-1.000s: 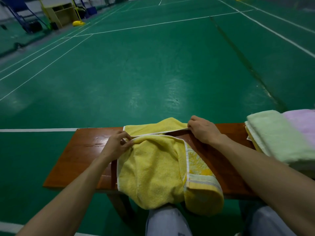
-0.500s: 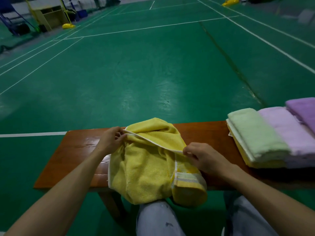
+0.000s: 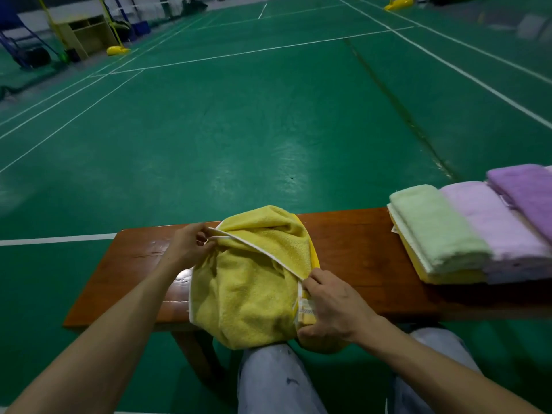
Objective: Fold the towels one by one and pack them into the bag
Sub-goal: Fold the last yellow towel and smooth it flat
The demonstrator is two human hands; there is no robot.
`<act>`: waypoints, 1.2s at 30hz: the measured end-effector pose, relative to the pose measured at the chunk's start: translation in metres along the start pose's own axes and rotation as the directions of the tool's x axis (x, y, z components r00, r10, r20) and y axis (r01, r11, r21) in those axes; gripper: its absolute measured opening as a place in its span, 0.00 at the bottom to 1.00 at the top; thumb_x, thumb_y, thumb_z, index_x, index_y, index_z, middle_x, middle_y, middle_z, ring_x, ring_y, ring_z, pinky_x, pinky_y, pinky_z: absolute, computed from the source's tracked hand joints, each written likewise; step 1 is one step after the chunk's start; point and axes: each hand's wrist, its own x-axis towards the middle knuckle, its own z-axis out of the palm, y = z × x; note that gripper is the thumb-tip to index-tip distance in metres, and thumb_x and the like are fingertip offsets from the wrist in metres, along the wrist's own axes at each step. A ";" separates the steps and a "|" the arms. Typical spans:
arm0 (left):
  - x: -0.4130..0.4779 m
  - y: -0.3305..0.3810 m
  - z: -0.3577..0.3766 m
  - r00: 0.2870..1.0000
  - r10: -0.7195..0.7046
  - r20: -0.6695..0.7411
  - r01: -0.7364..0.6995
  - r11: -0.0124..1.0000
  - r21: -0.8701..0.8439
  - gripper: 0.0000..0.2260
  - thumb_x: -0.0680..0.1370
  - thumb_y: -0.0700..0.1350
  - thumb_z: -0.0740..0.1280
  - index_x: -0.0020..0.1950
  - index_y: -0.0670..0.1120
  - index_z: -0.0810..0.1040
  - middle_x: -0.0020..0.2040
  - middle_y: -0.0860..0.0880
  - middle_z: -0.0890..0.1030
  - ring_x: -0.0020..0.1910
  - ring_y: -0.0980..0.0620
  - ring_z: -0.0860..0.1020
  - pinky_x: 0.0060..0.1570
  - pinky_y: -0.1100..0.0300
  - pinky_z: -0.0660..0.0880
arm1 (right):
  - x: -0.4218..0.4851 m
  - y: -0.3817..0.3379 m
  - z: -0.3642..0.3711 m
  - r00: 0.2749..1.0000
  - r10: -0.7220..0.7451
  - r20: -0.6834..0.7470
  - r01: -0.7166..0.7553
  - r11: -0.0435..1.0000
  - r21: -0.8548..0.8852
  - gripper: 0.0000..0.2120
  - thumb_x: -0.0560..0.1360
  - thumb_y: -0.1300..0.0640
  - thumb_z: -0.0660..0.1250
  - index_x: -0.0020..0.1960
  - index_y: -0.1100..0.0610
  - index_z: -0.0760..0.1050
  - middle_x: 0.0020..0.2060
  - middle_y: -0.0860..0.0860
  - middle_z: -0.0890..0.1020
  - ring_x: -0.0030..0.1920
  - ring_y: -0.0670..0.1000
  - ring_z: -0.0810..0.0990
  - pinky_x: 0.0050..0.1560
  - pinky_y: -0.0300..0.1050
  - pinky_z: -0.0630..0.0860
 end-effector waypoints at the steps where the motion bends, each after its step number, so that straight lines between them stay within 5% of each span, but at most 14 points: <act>1: -0.001 -0.002 0.000 1.000 0.003 -0.006 -0.003 1.000 0.011 0.07 0.72 0.38 0.74 0.44 0.46 0.77 0.42 0.46 0.80 0.41 0.48 0.80 0.41 0.59 0.76 | 0.001 0.001 0.002 1.000 0.005 -0.013 -0.005 1.000 0.012 0.32 0.66 0.37 0.73 0.61 0.55 0.71 0.54 0.49 0.70 0.54 0.50 0.70 0.58 0.47 0.74; 11: 0.005 -0.026 -0.012 0.992 -0.074 -0.101 0.083 0.993 0.089 0.05 0.73 0.41 0.74 0.42 0.41 0.81 0.40 0.45 0.83 0.40 0.48 0.81 0.44 0.55 0.78 | 0.038 0.048 -0.035 0.993 0.116 -0.033 -0.102 0.950 0.294 0.27 0.66 0.52 0.79 0.63 0.55 0.76 0.53 0.47 0.75 0.54 0.46 0.76 0.53 0.34 0.73; 16: 0.011 -0.034 -0.025 0.992 -0.086 -0.093 0.094 0.991 0.090 0.03 0.73 0.37 0.73 0.40 0.41 0.80 0.38 0.47 0.82 0.39 0.49 0.81 0.44 0.55 0.78 | 0.061 0.056 -0.041 0.995 0.099 0.005 -0.096 0.949 0.301 0.28 0.66 0.53 0.79 0.63 0.53 0.76 0.55 0.47 0.75 0.55 0.47 0.78 0.58 0.42 0.78; 21: 0.008 -0.036 -0.027 0.990 -0.111 -0.082 0.112 0.994 0.003 0.06 0.72 0.31 0.70 0.41 0.41 0.78 0.38 0.45 0.81 0.40 0.47 0.80 0.44 0.54 0.77 | 0.067 0.063 -0.045 0.986 0.168 0.001 -0.156 0.914 0.375 0.26 0.67 0.58 0.79 0.61 0.51 0.73 0.50 0.46 0.77 0.47 0.45 0.79 0.47 0.36 0.79; 28: -0.003 -0.025 -0.008 0.996 0.024 0.080 -0.024 1.000 -0.008 0.10 0.74 0.29 0.67 0.41 0.44 0.78 0.43 0.44 0.80 0.42 0.48 0.79 0.41 0.56 0.77 | 0.043 0.083 -0.046 0.967 0.250 0.052 -0.250 0.891 0.378 0.27 0.63 0.52 0.82 0.58 0.49 0.74 0.48 0.46 0.79 0.45 0.44 0.79 0.47 0.40 0.79; 31: -0.004 -0.019 -0.005 0.987 0.086 0.136 -0.091 0.995 0.031 0.06 0.73 0.36 0.72 0.42 0.46 0.79 0.44 0.49 0.79 0.42 0.51 0.79 0.41 0.61 0.77 | 0.036 0.088 -0.051 0.965 0.260 0.022 -0.251 0.903 0.348 0.29 0.63 0.49 0.82 0.59 0.50 0.74 0.48 0.46 0.78 0.47 0.46 0.79 0.47 0.39 0.77; 36: 0.001 -0.018 -0.005 0.995 0.103 0.011 -0.103 0.995 0.012 0.08 0.71 0.37 0.75 0.36 0.45 0.78 0.36 0.47 0.79 0.35 0.50 0.78 0.38 0.56 0.77 | 0.023 0.094 -0.051 0.952 0.304 0.020 -0.294 0.898 0.328 0.26 0.63 0.48 0.82 0.56 0.50 0.74 0.46 0.45 0.78 0.46 0.46 0.79 0.47 0.42 0.78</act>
